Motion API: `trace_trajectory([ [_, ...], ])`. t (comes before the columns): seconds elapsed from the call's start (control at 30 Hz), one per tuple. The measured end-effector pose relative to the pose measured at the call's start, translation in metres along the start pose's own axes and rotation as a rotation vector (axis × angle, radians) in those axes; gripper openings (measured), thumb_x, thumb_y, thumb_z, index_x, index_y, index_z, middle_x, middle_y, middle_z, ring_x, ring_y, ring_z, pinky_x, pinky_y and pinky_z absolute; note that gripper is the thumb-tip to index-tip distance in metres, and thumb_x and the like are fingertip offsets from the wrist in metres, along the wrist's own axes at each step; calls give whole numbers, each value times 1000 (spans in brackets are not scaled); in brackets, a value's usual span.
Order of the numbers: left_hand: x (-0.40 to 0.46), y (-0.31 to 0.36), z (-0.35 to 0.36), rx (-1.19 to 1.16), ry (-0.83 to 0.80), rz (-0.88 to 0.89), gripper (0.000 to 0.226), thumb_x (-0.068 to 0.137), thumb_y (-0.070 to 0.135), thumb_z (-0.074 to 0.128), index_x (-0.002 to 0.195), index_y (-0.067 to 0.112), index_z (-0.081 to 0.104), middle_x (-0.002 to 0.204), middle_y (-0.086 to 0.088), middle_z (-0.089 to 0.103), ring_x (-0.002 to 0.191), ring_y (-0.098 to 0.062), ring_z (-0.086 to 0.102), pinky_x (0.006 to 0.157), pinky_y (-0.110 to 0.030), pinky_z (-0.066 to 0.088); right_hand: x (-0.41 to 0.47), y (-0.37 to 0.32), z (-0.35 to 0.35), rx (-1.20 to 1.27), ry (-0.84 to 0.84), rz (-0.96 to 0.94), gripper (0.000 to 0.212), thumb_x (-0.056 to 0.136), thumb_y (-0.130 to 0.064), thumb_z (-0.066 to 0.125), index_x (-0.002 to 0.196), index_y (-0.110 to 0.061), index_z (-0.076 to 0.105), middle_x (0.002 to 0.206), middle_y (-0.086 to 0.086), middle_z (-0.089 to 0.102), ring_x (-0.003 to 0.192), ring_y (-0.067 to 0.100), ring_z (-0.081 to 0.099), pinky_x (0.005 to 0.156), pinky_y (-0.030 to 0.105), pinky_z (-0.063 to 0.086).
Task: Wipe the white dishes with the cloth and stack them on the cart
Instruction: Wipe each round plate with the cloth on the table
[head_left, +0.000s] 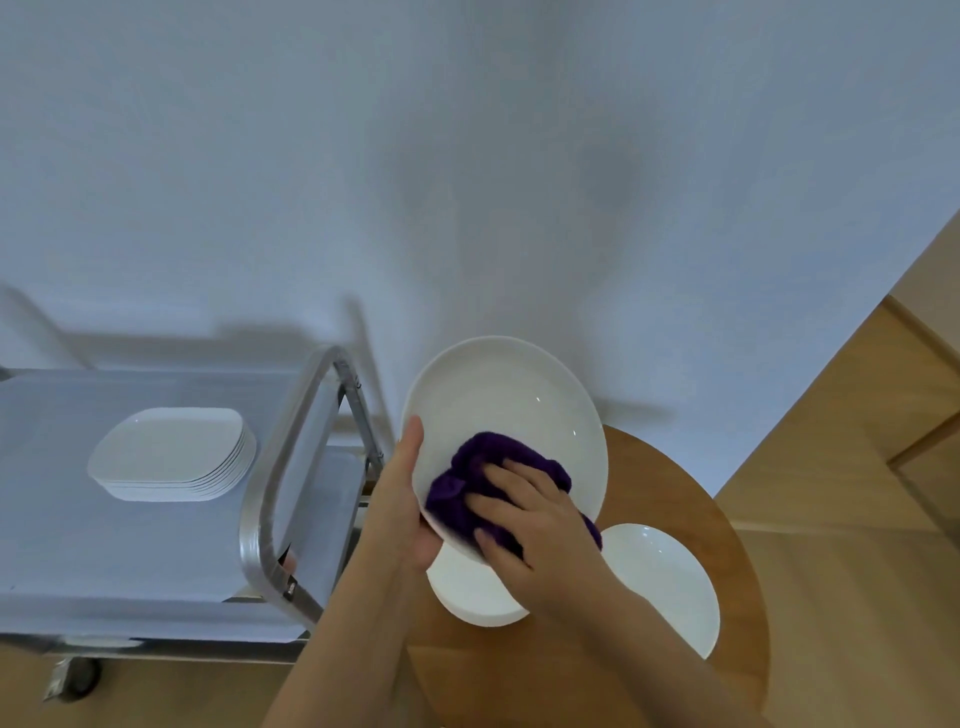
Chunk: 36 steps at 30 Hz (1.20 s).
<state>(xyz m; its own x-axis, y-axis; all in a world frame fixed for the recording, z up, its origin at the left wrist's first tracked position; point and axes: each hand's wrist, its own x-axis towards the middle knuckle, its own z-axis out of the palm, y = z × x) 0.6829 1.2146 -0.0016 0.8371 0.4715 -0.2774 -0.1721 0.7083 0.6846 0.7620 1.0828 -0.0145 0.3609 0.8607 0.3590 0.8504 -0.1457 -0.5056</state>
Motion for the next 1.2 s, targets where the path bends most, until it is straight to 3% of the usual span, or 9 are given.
trace_trajectory([
  [0.17,-8,-13,-5,71,11,-8,62,85,52,45,132,13,56,121,-15,66,107,-31,66,77,-40,57,-15,41,1,-211,82,47,36,72,-19,66,107,-13,70,117,10,65,107,34,60,82,47,53],
  [0.27,-11,-33,-9,146,70,-73,70,78,54,53,136,16,51,127,-14,63,117,-34,59,96,-50,49,-3,53,8,-283,166,212,35,71,-14,64,104,-7,71,113,16,66,98,41,62,72,51,54],
  [0.37,-9,-50,-12,154,130,-143,69,76,55,55,135,20,52,126,-13,63,119,-34,57,105,-55,41,13,52,23,-231,162,400,36,84,-14,59,119,-11,63,127,15,57,111,43,51,86,53,44],
  [0.47,-3,-56,-21,123,170,-186,67,75,56,53,133,23,53,123,-14,65,116,-36,58,101,-56,44,17,46,44,-169,43,491,42,95,-29,46,137,-26,46,145,3,38,130,28,31,106,41,26],
  [0.63,5,-59,-50,-12,242,-238,68,77,56,53,134,18,53,125,-18,63,119,-39,56,103,-57,42,6,14,73,-22,-139,282,44,90,-35,40,131,-27,52,143,-1,42,128,24,35,108,43,29],
  [0.73,14,-58,-70,-113,297,-303,74,76,60,52,129,10,55,118,-21,66,106,-37,64,82,-48,55,-12,14,84,20,-309,248,43,91,-35,38,134,-31,45,147,-6,34,132,19,26,112,38,23],
  [0.97,32,-74,-113,-8,371,-305,63,77,62,50,128,26,56,124,-12,65,108,-36,64,77,-49,56,-35,74,80,-202,-861,345,35,94,-29,39,125,-20,54,128,3,45,114,23,38,90,35,37],
  [1.07,37,-82,-122,-15,379,-338,64,82,60,46,136,26,50,131,-12,60,118,-37,57,93,-55,49,-50,97,81,-123,-735,570,33,95,-32,40,120,-22,58,122,-1,50,108,17,44,88,28,40],
  [1.2,49,-89,-121,-17,387,-376,57,81,60,47,126,26,58,122,-12,65,105,-36,66,73,-47,58,-65,116,83,55,-465,866,19,94,-27,46,88,-23,64,91,-2,62,79,11,57,76,30,51],
])
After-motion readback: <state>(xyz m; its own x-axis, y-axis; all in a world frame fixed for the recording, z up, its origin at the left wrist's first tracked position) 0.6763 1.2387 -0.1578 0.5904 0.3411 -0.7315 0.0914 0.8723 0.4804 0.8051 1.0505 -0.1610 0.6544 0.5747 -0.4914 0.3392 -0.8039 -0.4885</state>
